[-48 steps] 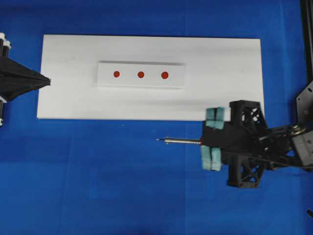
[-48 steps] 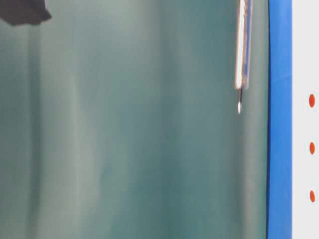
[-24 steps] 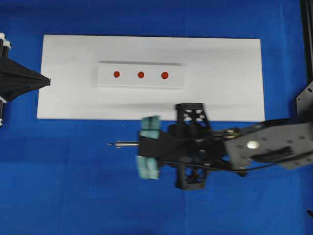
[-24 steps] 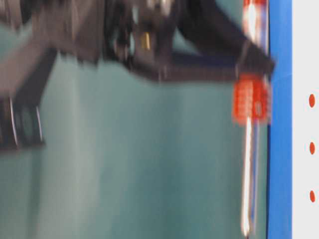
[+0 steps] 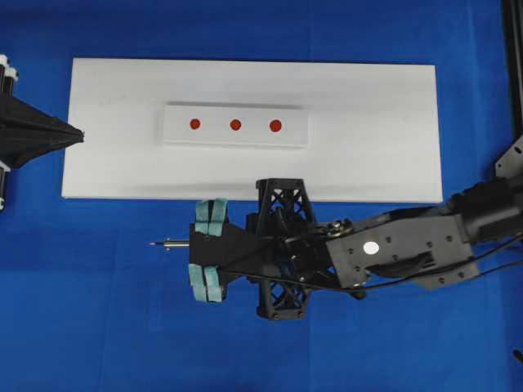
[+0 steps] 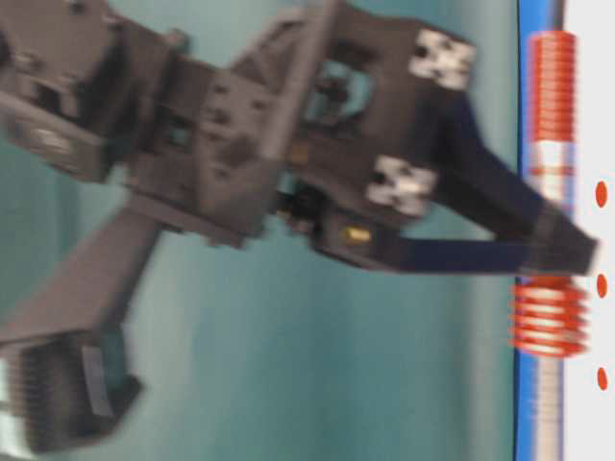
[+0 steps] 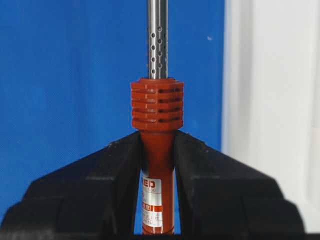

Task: Touch the tip of the soldering iron to the mark.
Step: 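Lay the iron on the table and open the right gripper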

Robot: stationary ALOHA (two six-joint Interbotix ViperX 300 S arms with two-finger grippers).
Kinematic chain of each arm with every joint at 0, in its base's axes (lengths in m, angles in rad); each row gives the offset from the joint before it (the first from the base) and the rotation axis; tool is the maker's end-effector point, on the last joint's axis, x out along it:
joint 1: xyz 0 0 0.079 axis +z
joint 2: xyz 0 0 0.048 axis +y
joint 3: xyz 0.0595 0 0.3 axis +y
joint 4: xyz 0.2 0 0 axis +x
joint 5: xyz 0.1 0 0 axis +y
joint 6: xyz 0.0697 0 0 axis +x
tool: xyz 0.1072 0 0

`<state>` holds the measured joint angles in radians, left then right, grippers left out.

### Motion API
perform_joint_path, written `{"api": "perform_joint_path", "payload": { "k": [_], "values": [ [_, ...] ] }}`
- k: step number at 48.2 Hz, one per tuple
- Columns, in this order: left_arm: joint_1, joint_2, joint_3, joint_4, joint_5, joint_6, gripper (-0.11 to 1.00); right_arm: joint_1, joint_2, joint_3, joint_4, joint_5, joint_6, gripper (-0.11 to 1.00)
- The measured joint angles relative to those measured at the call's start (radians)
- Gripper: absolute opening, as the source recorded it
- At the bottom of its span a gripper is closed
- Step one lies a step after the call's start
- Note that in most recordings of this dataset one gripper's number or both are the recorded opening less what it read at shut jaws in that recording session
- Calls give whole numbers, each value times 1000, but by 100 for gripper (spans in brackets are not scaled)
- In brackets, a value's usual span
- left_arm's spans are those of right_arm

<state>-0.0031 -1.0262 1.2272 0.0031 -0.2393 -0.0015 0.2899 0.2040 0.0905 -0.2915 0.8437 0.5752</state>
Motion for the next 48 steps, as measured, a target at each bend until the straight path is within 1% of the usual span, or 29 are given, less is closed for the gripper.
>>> {"api": "perform_joint_path", "payload": {
  "k": [10, 18, 22, 33, 48],
  "values": [
    [0, -2, -2, 0, 0, 0, 0, -11, 61, 87, 49, -146, 3, 6],
    [0, 0, -2, 0, 2, -2, 0, -12, 107, 143, 74, -288, 3, 6],
    [-2, -2, -2, 0, 0, 0, 0, -11, 130, 155, 78, -334, 3, 6],
    [0, -2, -2, 0, 0, 0, 0, -11, 175, 164, 80, -407, 3, 6],
    [0, -3, -2, 0, -2, -2, 0, -11, 179, 164, 78, -425, 2, 6]
  ]
}}
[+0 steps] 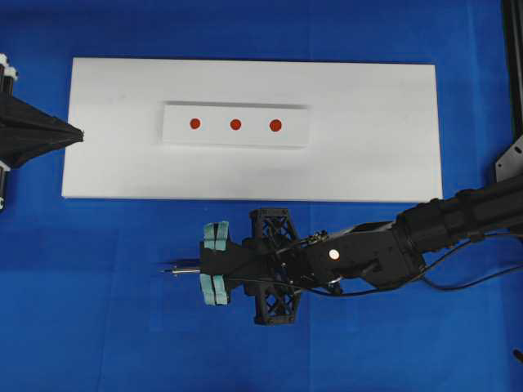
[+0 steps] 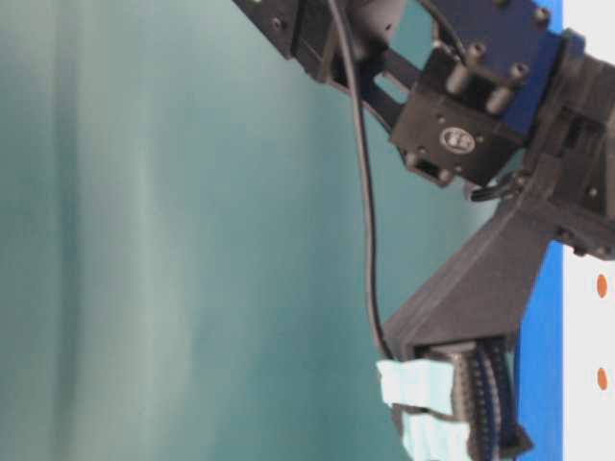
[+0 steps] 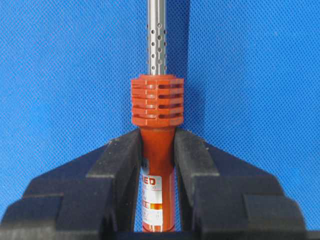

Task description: Touch the tip of the soldering iron to the mark.

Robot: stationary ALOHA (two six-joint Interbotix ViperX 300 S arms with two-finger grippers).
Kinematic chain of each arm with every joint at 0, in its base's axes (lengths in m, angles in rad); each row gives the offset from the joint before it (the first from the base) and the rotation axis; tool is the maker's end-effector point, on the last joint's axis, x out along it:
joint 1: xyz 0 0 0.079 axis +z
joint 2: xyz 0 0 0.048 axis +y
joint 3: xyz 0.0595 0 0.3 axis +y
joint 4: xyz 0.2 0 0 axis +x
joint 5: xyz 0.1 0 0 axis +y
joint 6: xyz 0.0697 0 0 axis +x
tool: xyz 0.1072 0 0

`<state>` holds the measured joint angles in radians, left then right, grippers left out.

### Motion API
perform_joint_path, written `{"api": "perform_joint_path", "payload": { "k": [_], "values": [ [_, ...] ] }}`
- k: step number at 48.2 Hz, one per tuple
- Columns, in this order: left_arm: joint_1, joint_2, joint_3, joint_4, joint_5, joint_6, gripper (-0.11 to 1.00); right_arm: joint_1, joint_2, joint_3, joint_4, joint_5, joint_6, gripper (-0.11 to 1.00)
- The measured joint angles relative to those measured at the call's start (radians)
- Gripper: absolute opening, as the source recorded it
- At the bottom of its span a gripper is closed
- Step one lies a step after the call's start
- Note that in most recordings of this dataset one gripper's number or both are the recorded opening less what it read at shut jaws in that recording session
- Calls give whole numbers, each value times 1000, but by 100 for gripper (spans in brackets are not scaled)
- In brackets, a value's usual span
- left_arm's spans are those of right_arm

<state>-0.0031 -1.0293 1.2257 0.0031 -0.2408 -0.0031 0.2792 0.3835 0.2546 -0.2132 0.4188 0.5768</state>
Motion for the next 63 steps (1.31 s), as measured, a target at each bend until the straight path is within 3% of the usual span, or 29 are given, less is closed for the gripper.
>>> {"api": "perform_joint_path", "payload": {
  "k": [7, 10, 26, 40, 54, 63],
  "values": [
    [0, 2, 0, 0, 0, 2, 0, -6, 2, -2, 2, 0, -2, 8],
    [0, 0, 0, 0, 0, 2, 0, -8, 2, -3, 2, -3, 0, 14],
    [0, 0, 0, 0, 0, 2, 0, -8, 6, -3, -5, -15, -8, 92],
    [0, 0, 0, 0, 0, 2, 0, -18, -25, -2, -28, 15, -5, 88],
    [0, -2, 0, 0, 0, 2, 0, -20, -209, -3, -46, 179, -5, 88],
    [0, -2, 0, 0, 0, 2, 0, -18, -267, -2, -52, 209, -5, 88]
  ]
}}
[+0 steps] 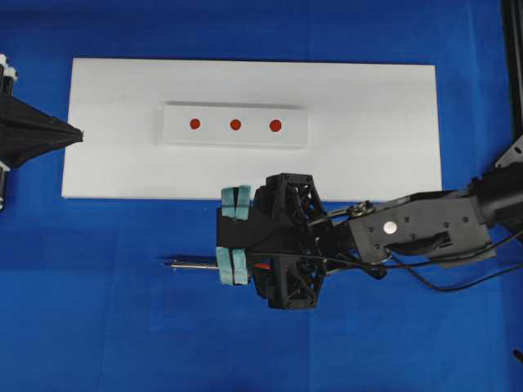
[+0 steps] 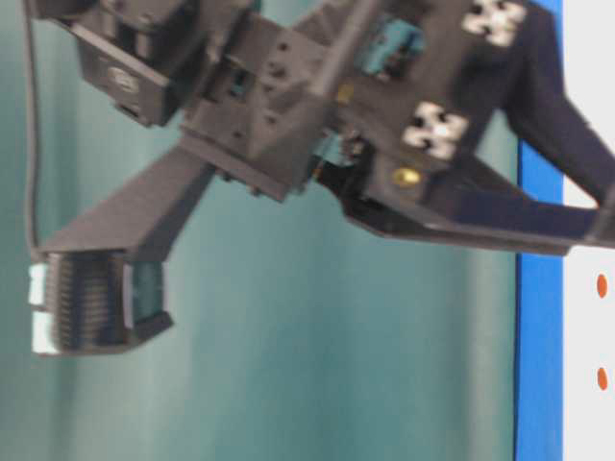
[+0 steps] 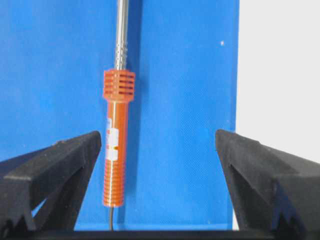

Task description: Touch the tip of the soldering iron to the mark.

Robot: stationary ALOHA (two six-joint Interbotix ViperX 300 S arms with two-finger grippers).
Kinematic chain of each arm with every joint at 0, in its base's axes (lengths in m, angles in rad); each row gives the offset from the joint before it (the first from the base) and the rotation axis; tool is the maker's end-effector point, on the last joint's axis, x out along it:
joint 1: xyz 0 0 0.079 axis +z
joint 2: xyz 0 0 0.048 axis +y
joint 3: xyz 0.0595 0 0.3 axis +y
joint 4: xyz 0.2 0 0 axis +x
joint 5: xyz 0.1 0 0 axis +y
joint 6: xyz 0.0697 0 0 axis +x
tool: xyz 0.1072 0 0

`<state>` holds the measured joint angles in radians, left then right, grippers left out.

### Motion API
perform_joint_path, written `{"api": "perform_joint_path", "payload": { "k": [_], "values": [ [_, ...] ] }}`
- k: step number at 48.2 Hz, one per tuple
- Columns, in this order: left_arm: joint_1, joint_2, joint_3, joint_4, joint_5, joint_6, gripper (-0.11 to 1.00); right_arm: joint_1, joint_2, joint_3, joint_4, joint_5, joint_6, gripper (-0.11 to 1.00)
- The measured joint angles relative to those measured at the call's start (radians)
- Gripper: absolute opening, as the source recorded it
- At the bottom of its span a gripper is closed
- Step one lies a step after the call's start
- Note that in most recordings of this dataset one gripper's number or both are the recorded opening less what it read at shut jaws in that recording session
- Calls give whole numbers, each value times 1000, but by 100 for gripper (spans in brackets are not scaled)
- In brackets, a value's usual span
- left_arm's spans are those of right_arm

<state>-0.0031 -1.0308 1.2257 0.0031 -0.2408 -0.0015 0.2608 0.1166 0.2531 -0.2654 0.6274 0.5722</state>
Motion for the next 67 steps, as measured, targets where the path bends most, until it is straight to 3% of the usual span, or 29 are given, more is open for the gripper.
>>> {"api": "perform_joint_path", "payload": {
  "k": [10, 15, 33, 45, 58, 67],
  "values": [
    [0, 0, 0, 0, 0, -2, 0, -9, 0, -2, -17, 5, -2, 87],
    [0, 0, 0, 0, 0, -2, 0, -51, 0, -2, -32, 6, -5, 87],
    [0, 0, 0, 0, 0, -2, 0, -282, 0, -2, -31, 5, -166, 87],
    [0, 0, 0, 0, 0, -2, 0, -307, -31, 17, -26, 0, -175, 87],
    [0, 2, 0, 0, 0, -5, 0, -310, -236, 152, -31, -31, -175, 87],
    [0, 0, 2, 0, 0, -6, 0, -310, -433, 314, -37, -81, -173, 87]
  ]
}}
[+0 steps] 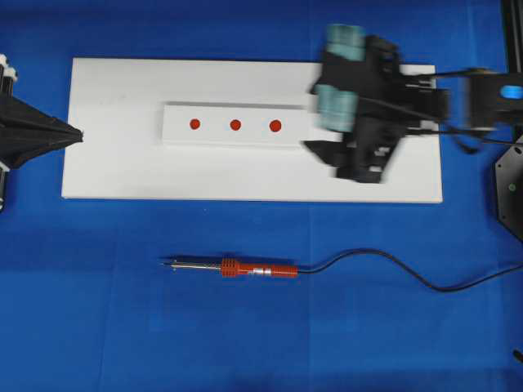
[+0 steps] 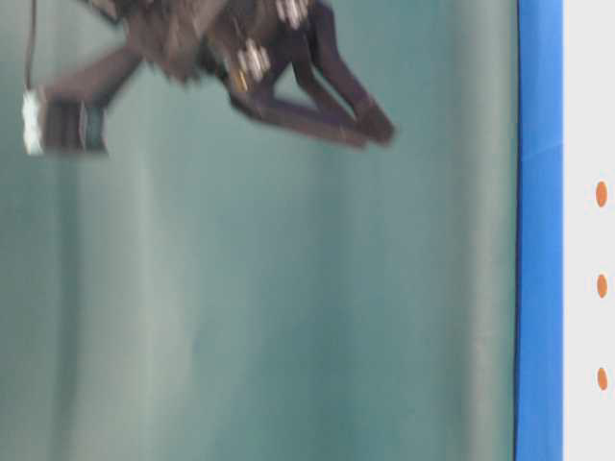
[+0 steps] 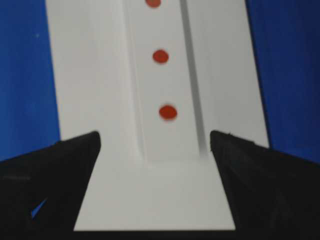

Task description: Touch the tip of the soldering iron to the mark.

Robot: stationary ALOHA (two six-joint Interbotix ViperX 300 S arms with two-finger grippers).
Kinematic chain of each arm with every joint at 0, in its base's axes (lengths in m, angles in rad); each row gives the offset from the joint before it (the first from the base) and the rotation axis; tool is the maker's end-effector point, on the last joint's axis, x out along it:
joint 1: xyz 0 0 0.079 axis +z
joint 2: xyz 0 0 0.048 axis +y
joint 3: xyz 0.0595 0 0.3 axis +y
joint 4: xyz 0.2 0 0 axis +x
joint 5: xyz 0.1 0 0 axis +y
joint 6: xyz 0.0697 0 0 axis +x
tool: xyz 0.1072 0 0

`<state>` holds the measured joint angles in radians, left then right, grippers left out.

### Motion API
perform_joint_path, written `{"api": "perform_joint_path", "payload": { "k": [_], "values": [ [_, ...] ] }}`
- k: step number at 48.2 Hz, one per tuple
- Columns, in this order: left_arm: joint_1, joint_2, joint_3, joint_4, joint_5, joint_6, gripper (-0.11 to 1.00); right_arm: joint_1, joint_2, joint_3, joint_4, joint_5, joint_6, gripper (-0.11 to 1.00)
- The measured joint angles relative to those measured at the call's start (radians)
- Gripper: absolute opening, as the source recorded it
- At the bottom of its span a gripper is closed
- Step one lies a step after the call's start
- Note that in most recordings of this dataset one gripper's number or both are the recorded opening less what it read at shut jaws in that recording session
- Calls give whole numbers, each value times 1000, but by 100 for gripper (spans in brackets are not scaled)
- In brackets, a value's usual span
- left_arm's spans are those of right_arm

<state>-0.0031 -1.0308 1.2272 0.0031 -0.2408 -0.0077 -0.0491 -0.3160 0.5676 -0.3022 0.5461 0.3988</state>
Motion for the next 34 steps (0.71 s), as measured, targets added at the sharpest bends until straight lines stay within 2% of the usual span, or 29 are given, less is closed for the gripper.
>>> {"api": "perform_joint_path", "payload": {
  "k": [21, 34],
  "values": [
    [0, 0, -2, 0, 2, -2, 0, -5, -523, 322, 0, -34, 6, 87],
    [0, 2, -2, 0, 5, 0, 0, -5, -703, 471, 0, -63, 9, 87]
  ]
}}
